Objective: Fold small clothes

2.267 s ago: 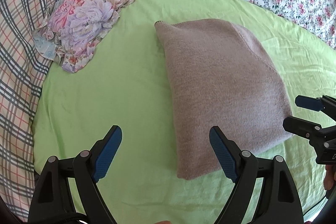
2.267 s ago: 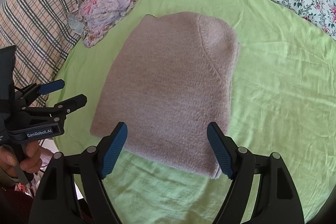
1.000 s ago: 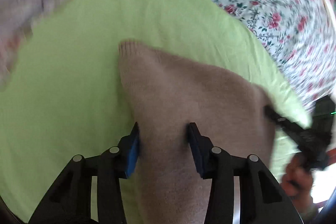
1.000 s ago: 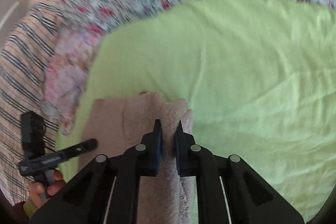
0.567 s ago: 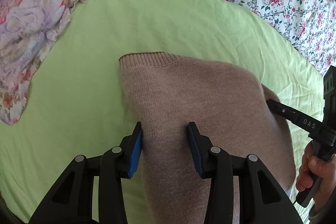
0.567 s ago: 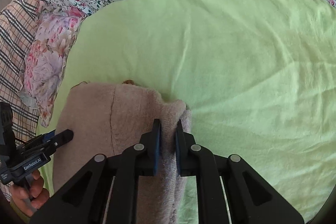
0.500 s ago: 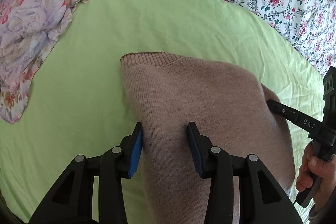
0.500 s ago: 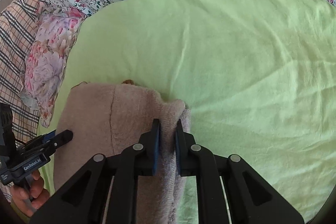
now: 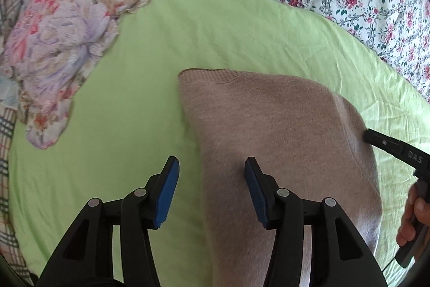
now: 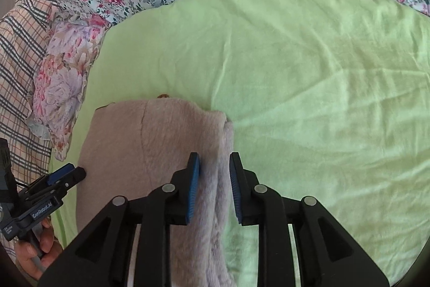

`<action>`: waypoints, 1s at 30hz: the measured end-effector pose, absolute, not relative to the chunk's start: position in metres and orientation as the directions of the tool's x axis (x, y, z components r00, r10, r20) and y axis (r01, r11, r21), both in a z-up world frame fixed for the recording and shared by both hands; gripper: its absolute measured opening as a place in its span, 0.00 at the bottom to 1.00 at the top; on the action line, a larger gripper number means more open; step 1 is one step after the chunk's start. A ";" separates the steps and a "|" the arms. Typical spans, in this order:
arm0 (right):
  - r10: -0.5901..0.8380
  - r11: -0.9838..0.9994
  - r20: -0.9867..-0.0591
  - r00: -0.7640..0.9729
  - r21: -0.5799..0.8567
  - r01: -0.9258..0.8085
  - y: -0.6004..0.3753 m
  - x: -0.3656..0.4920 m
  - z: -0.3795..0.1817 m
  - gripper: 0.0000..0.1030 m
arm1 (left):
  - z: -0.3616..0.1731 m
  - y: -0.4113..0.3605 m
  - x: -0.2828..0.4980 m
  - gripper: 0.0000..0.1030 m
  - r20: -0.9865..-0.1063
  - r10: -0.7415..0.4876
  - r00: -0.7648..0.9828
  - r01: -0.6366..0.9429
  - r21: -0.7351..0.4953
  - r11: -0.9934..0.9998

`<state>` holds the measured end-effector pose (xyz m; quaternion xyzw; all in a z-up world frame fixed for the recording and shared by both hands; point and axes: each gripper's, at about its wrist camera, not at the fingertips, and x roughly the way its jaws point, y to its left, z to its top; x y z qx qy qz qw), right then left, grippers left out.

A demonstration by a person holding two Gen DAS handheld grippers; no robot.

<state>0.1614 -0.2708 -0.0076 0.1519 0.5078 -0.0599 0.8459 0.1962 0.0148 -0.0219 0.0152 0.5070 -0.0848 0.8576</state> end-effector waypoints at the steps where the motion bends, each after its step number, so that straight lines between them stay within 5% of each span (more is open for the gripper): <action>1: 0.059 0.947 -0.874 0.482 0.202 0.251 -0.269 0.155 -0.004 0.24 | -0.019 0.017 0.191 0.51 -0.869 -0.120 0.480 0.152 -0.052 0.987; 18: 0.190 0.970 -0.860 0.474 0.238 0.043 -0.201 0.030 0.016 0.48 | -0.009 0.038 0.062 0.77 -0.862 -0.031 0.507 0.132 0.041 0.990; 30: 0.192 0.976 -0.894 0.406 0.216 0.014 -0.204 -0.025 -0.006 0.52 | -0.031 0.048 -0.008 0.80 -0.892 -0.017 0.452 0.153 0.059 0.986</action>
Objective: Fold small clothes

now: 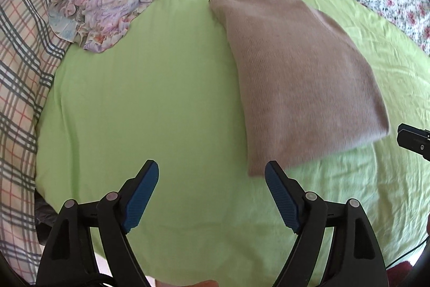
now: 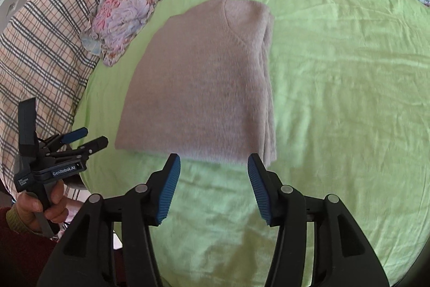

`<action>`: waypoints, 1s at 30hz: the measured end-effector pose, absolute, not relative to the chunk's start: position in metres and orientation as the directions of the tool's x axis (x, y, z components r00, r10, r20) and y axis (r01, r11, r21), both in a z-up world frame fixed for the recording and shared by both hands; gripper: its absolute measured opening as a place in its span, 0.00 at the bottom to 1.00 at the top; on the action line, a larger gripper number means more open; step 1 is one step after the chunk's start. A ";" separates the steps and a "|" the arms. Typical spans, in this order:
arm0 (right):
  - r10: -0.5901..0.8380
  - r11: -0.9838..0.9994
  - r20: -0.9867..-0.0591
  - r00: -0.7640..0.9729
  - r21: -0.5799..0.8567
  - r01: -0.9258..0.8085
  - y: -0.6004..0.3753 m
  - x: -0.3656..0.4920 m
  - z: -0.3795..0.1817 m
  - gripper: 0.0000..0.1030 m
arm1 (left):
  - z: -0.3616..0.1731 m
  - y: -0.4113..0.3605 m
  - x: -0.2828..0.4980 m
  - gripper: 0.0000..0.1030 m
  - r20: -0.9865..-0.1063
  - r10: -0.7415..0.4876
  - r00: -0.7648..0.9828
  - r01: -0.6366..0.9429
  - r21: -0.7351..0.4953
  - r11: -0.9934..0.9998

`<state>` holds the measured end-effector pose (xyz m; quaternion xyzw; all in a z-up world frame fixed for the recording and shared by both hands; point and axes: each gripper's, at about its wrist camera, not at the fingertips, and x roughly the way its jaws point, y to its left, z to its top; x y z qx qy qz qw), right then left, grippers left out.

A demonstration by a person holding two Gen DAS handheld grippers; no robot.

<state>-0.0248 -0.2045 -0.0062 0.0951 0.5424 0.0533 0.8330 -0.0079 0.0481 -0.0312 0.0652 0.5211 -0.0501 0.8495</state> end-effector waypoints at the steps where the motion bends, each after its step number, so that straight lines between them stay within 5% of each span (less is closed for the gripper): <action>1: 0.195 0.976 -0.897 0.397 0.218 0.012 -0.204 -0.026 -0.009 0.52 | -0.031 0.046 -0.011 0.80 -0.891 -0.015 0.453 0.159 0.064 0.985; 17: 0.147 0.989 -0.904 0.400 0.146 -0.034 -0.182 -0.030 -0.011 0.70 | -0.025 0.026 -0.013 0.81 -0.887 -0.015 0.461 0.231 0.104 0.967; 30: 0.118 0.993 -0.912 0.393 0.111 -0.041 -0.170 -0.015 -0.011 0.72 | -0.022 0.025 0.012 0.82 -0.891 -0.025 0.453 0.240 0.096 0.966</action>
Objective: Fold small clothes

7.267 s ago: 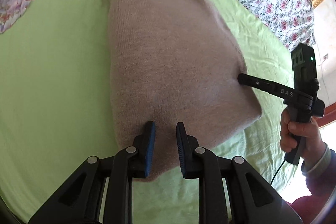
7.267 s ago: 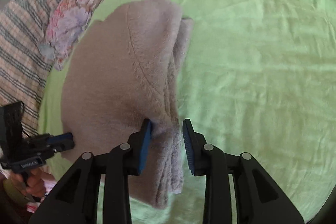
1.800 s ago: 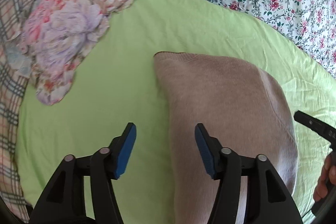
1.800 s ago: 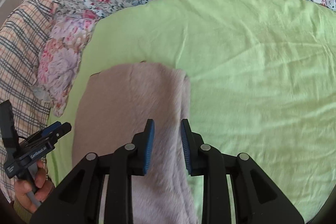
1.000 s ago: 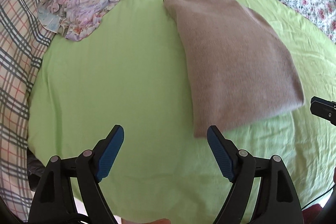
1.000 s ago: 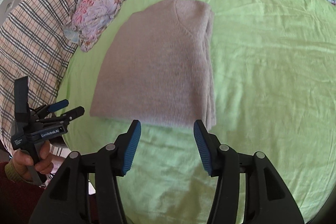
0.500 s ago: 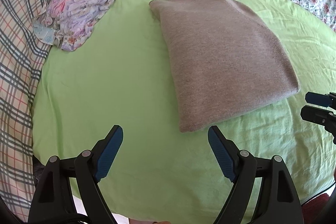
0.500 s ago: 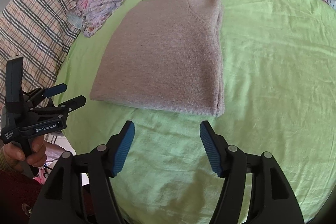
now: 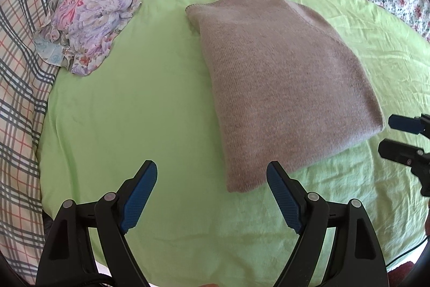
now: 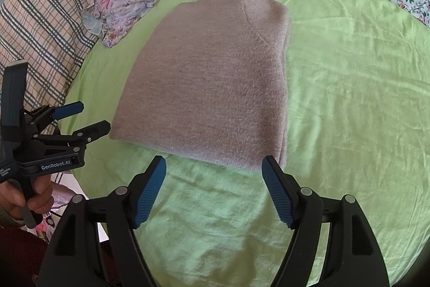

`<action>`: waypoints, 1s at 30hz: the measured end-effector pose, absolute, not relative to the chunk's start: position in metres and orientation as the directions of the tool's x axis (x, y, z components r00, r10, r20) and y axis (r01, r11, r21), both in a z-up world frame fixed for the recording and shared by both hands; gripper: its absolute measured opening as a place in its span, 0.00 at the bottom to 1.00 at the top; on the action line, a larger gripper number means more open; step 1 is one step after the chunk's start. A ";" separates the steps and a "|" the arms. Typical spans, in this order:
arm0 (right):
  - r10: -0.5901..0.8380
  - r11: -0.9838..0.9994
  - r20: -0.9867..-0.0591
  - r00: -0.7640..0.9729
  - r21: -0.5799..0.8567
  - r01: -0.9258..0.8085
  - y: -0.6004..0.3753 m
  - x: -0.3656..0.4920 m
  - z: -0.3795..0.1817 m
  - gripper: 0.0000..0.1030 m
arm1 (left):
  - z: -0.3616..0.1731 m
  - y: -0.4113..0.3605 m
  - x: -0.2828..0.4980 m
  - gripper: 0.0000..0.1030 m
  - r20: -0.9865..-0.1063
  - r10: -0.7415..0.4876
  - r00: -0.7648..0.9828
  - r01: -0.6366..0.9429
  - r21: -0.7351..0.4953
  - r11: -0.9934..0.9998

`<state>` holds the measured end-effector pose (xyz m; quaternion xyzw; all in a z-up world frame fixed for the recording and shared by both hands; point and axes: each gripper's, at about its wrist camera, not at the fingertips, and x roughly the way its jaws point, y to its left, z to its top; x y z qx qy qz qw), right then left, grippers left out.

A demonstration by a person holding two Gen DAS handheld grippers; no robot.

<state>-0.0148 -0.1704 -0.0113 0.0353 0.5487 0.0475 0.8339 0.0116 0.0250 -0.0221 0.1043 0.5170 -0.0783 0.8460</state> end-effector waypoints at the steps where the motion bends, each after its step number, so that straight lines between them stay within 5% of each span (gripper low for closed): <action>1: 0.117 0.993 -0.912 0.392 0.110 -0.042 -0.170 -0.013 -0.012 0.72 | -0.021 0.025 0.014 0.82 -0.891 -0.026 0.454 0.239 0.093 0.967; 30: 0.111 0.994 -0.907 0.407 0.104 -0.038 -0.162 0.017 -0.004 0.73 | -0.011 0.013 0.029 0.82 -0.874 -0.045 0.483 0.243 0.084 0.966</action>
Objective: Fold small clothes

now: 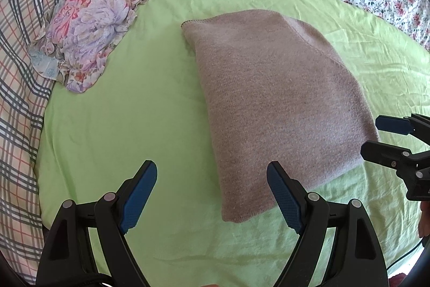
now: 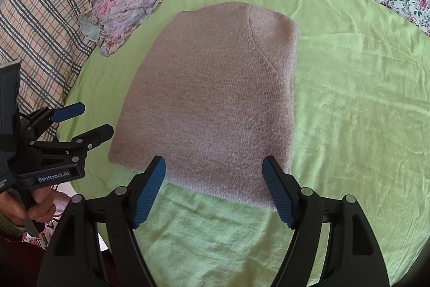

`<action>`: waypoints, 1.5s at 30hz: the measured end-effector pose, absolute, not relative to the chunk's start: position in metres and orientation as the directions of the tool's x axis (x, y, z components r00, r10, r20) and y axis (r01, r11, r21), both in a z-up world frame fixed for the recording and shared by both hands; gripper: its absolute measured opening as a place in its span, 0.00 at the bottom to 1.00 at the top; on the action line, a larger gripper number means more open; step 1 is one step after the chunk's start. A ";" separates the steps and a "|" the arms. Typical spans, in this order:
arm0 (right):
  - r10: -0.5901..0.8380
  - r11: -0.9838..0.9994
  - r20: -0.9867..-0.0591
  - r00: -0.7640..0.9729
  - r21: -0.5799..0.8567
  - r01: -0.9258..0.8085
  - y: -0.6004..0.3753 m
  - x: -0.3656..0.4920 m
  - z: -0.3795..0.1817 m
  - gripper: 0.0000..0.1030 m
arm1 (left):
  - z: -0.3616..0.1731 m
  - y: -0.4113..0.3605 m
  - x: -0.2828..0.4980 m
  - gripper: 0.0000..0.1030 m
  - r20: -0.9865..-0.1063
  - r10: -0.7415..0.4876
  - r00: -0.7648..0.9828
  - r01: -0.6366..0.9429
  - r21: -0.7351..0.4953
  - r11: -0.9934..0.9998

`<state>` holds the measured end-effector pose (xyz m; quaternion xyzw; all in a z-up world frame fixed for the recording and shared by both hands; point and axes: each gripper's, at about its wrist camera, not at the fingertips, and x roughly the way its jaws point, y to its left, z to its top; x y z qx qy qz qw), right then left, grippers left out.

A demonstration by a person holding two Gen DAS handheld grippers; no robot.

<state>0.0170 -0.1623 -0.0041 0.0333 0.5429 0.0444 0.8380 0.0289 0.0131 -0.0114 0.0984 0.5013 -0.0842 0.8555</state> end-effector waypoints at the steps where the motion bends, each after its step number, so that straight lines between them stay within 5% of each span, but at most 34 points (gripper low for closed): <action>1: 0.112 0.994 -0.906 0.408 0.105 -0.040 -0.162 0.019 -0.004 0.73 | -0.011 0.013 0.029 0.82 -0.874 -0.045 0.484 0.243 0.085 0.966; 45: 0.109 0.993 -0.897 0.429 0.117 -0.007 -0.161 0.028 0.001 0.73 | -0.007 -0.001 0.049 0.82 -0.874 -0.045 0.484 0.251 0.089 0.964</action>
